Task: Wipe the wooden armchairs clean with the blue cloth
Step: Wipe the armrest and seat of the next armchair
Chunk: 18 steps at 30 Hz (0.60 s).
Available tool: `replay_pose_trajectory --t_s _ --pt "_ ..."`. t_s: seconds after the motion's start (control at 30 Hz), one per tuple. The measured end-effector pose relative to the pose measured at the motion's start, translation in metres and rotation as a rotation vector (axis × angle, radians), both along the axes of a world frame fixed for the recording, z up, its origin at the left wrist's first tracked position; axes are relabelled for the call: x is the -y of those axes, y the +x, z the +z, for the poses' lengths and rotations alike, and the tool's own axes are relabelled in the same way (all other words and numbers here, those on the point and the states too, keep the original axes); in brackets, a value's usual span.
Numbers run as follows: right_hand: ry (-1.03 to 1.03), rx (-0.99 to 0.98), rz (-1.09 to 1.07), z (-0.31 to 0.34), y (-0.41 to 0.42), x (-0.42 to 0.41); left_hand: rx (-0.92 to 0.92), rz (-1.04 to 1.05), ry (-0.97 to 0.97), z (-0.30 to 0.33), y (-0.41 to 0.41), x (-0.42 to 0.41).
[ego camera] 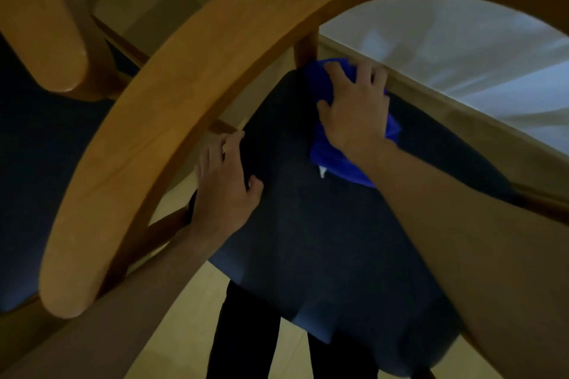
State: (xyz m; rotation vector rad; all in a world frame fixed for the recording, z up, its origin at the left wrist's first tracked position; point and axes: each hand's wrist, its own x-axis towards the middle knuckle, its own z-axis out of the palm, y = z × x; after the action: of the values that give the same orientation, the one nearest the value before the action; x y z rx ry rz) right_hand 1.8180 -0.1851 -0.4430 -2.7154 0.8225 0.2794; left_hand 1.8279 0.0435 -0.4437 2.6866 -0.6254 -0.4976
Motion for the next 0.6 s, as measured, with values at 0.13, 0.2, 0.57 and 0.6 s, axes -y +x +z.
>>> replay_pose_trajectory --t_s 0.13,0.2,0.57,0.6 --pt "0.047 -0.004 0.137 0.005 -0.026 -0.022 -0.054 -0.049 0.035 0.005 -0.006 -0.005" --pt "0.141 -0.047 0.223 0.012 -0.057 -0.046 -0.088 -0.109 0.052 0.01 -0.012 -0.006" --pt "0.144 0.228 -0.12 0.038 -0.039 -0.009 -0.085 -0.016 0.049 0.012 -0.015 -0.011" --pt "0.105 0.227 -0.17 0.036 -0.019 0.005 -0.082 -0.015 0.04 0.012 -0.015 -0.01"
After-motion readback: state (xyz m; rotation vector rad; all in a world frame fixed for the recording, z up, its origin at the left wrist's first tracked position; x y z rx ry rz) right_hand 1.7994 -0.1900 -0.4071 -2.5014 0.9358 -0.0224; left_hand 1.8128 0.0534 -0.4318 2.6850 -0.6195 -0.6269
